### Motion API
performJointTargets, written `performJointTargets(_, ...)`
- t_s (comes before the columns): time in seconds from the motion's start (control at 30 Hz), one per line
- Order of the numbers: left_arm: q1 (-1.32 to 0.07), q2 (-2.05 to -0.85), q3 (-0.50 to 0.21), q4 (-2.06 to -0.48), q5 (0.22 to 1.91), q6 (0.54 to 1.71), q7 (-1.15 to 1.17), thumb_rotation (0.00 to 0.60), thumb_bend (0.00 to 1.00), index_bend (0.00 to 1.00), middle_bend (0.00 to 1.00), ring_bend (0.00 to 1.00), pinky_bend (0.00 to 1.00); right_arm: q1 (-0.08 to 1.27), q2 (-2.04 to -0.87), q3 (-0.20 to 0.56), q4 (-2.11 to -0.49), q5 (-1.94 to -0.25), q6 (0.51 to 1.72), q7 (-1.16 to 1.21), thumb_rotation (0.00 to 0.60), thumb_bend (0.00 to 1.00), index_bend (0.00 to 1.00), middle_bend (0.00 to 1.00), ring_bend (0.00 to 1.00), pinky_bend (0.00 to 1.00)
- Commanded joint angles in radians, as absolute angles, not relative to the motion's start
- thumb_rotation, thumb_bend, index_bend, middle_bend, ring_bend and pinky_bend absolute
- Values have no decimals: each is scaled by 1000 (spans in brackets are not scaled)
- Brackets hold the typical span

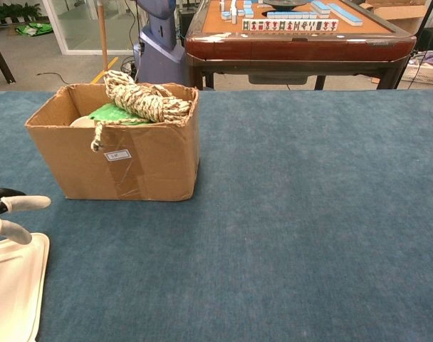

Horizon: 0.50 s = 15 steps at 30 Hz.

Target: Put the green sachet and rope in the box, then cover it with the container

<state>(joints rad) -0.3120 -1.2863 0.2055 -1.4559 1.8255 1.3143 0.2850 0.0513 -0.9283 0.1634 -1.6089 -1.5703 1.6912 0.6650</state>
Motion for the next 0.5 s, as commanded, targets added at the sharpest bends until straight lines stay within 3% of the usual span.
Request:
performJointTargets(0.03, -317, -1289, 199, -1456, 1817, 1296, 292, 600, 52, 249, 0, 18, 237, 52, -928, 163, -1609, -1570, 1690, 665, 600, 0, 140, 130, 0, 39)
performJointTargets(0.5, -308, -1241, 223, -1464, 1833, 1262, 362, 600, 45, 263, 0, 4, 224, 54, -929, 162, -1611, -1570, 1688, 659, 600, 0, 140, 130, 0, 39)
